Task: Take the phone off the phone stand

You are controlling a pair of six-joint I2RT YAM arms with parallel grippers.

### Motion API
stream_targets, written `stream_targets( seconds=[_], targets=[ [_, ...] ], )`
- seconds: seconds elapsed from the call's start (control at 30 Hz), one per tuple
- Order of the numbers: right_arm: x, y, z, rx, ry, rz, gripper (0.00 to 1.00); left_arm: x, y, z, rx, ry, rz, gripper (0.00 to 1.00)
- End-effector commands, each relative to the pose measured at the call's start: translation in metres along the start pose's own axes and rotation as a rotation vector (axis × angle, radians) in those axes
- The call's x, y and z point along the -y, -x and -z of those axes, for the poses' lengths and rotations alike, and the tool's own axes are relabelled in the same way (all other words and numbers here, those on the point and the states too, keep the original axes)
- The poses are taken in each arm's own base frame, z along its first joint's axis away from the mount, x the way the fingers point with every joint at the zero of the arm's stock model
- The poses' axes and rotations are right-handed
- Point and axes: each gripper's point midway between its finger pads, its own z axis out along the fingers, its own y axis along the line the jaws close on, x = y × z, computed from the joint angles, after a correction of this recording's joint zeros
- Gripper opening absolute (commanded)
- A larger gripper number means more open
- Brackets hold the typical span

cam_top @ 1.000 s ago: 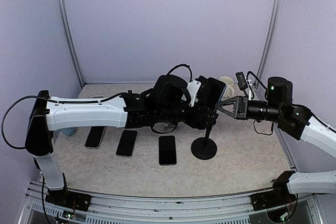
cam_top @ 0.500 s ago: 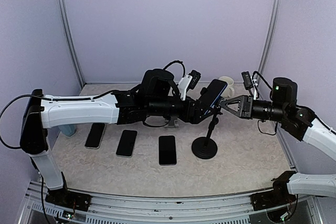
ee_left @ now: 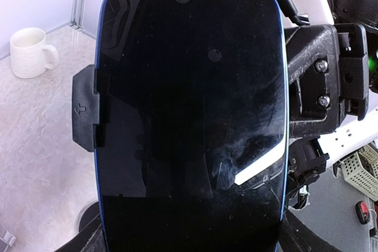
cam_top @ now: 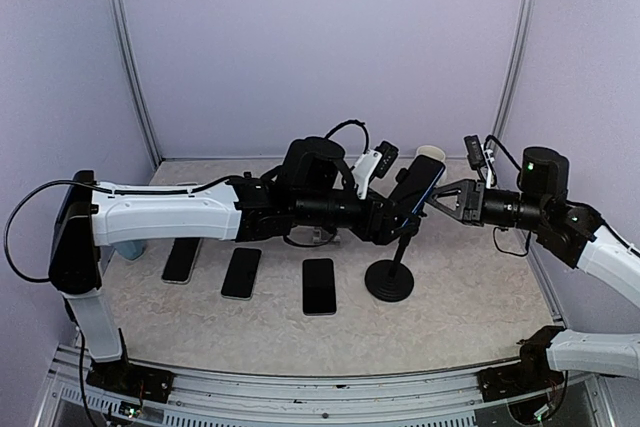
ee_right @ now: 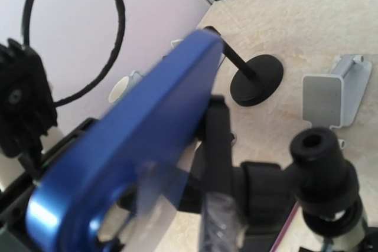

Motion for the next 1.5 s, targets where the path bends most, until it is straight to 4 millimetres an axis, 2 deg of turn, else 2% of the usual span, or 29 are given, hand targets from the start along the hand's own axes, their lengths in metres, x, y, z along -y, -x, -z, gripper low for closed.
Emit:
stream_targets(
  seconds=[0.0, 0.2, 0.53, 0.67, 0.83, 1.03, 1.2, 1.47],
  targets=[
    [-0.015, 0.013, 0.001, 0.041, 0.060, 0.076, 0.00, 0.042, 0.034, -0.001, 0.113, -0.112, -0.059, 0.11],
    [-0.015, 0.019, 0.001, 0.068, 0.051, 0.087, 0.00, 0.082, 0.049, 0.016, 0.170, -0.209, -0.124, 0.08],
    [-0.014, 0.026, -0.005, 0.084, 0.054, 0.095, 0.00, 0.114, 0.052, 0.028, 0.212, -0.351, -0.113, 0.03],
    [-0.014, 0.036, -0.004, 0.115, 0.028, 0.120, 0.00, 0.094, 0.064, 0.045, 0.266, -0.249, -0.103, 0.03],
    [-0.012, 0.051, -0.011, 0.149, 0.011, 0.150, 0.00, 0.054, 0.081, 0.084, 0.358, -0.109, -0.066, 0.03],
    [-0.007, 0.073, -0.020, 0.192, -0.002, 0.175, 0.00, 0.017, 0.075, 0.115, 0.389, 0.023, -0.033, 0.03],
    [0.006, 0.094, -0.028, 0.221, -0.044, 0.196, 0.00, -0.003, 0.064, 0.127, 0.391, 0.107, -0.011, 0.03],
    [0.033, 0.119, -0.040, 0.241, -0.097, 0.195, 0.00, -0.013, 0.049, 0.131, 0.373, 0.146, 0.008, 0.03]
  ],
)
